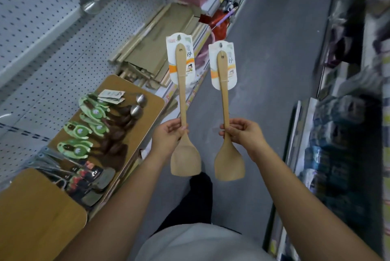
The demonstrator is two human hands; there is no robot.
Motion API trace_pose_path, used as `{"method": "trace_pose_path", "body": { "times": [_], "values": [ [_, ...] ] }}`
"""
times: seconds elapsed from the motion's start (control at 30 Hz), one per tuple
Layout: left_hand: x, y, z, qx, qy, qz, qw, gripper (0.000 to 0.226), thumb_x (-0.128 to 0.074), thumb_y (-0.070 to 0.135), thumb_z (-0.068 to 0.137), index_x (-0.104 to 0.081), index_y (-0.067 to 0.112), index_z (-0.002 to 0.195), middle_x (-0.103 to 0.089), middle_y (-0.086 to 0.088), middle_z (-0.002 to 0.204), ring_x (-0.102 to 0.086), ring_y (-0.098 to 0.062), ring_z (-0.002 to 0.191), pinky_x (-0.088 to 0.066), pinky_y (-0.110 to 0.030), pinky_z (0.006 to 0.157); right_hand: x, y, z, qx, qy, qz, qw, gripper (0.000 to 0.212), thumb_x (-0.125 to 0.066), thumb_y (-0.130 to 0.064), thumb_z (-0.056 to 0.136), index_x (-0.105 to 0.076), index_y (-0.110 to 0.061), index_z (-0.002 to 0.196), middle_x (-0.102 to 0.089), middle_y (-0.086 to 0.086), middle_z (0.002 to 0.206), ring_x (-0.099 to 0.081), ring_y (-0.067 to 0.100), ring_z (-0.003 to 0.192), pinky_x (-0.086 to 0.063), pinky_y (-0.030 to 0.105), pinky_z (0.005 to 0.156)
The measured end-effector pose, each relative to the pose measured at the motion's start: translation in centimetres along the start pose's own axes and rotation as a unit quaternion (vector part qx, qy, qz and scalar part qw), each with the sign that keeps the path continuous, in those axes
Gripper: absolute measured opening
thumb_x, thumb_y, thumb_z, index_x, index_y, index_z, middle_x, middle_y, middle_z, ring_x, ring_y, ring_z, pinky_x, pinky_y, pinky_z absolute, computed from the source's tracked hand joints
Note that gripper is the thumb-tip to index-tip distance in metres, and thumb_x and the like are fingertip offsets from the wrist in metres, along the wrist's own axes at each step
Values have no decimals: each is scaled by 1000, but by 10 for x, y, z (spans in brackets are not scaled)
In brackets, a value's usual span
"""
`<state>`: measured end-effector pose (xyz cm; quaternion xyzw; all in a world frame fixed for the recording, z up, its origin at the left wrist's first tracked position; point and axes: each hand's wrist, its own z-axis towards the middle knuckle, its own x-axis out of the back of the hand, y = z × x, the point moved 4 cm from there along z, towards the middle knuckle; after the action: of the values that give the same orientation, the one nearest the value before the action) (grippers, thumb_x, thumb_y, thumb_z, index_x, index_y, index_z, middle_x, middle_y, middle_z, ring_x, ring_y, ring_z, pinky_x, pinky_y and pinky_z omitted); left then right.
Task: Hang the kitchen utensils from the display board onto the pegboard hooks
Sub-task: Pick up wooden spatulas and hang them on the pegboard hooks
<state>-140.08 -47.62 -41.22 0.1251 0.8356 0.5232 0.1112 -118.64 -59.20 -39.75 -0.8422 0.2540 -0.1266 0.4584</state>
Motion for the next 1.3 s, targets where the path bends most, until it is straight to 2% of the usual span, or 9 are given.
{"method": "trace_pose_path", "body": {
  "times": [0.17, 0.43, 0.6, 0.67, 0.83, 0.93, 1.13, 1.23, 1.3],
  "values": [
    [-38, 22, 79, -7, -12, 1, 1000, 34, -66, -6, 87, -62, -5, 121, -72, -8, 97, -73, -8, 76, -57, -19, 69, 15, -43, 74, 5, 2, -4, 1000, 19, -59, 8, 93, -62, 8, 112, -73, 22, 102, -73, 28, 79, -61, 40, 82],
    [-89, 61, 186, 6, -24, 17, 1000, 34, -65, -2, 89, -62, -3, 123, -71, -18, 108, -73, -9, 80, -57, -20, 72, 40, -111, 181, -5, 11, -9, 1000, 21, -58, 10, 93, -61, 9, 113, -73, 24, 105, -74, 28, 82, -62, 35, 78],
    [-123, 81, 228, -1, -23, 23, 999, 34, -64, -4, 89, -63, -1, 123, -73, -5, 97, -73, -11, 80, -59, -22, 74, 55, -140, 229, -13, 8, -7, 1000, 15, -58, 9, 93, -64, 3, 105, -73, 24, 105, -72, 36, 91, -60, 43, 86],
    [-137, 86, 244, 3, -17, 18, 1000, 33, -64, -4, 89, -64, 0, 122, -73, -5, 96, -73, -11, 81, -59, -22, 75, 64, -153, 251, -14, 0, -13, 1000, 15, -59, 9, 93, -65, 1, 104, -73, 22, 104, -72, 34, 91, -61, 40, 85],
    [-173, 99, 287, 21, 26, -4, 999, 34, -65, -4, 89, -63, 0, 122, -72, -12, 102, -73, -10, 79, -56, -19, 69, 86, -187, 317, -19, -36, -24, 999, 15, -58, 8, 93, -64, 1, 105, -74, 19, 101, -74, 28, 84, -62, 33, 78],
    [-197, 113, 310, 15, 66, -11, 998, 33, -65, -3, 89, -63, 0, 121, -73, -4, 97, -73, -7, 78, -56, -18, 67, 94, -212, 363, -19, -80, -40, 996, 14, -57, 8, 94, -63, 1, 105, -74, 19, 100, -74, 28, 84, -62, 36, 81],
    [-234, 143, 346, -13, 138, -23, 990, 30, -68, -4, 86, -69, 5, 114, -74, -11, 102, -72, -17, 90, -58, -28, 82, 102, -261, 427, -11, -162, -83, 983, 17, -59, 10, 92, -62, 8, 108, -73, 23, 100, -73, 31, 85, -61, 40, 82],
    [-242, 148, 362, -17, 171, -21, 985, 28, -69, -6, 85, -69, 3, 112, -74, -13, 98, -72, -22, 88, -58, -32, 82, 94, -281, 450, -14, -190, -93, 977, 14, -59, 11, 92, -64, 1, 100, -72, 23, 100, -72, 32, 85, -60, 41, 84],
    [-244, 150, 376, -16, 192, -25, 981, 28, -69, -6, 85, -68, 2, 112, -75, -8, 94, -72, -16, 85, -59, -31, 81, 84, -291, 467, -21, -207, -103, 973, 16, -59, 12, 91, -65, -3, 94, -72, 24, 99, -71, 33, 86, -59, 43, 86]
  ]
}}
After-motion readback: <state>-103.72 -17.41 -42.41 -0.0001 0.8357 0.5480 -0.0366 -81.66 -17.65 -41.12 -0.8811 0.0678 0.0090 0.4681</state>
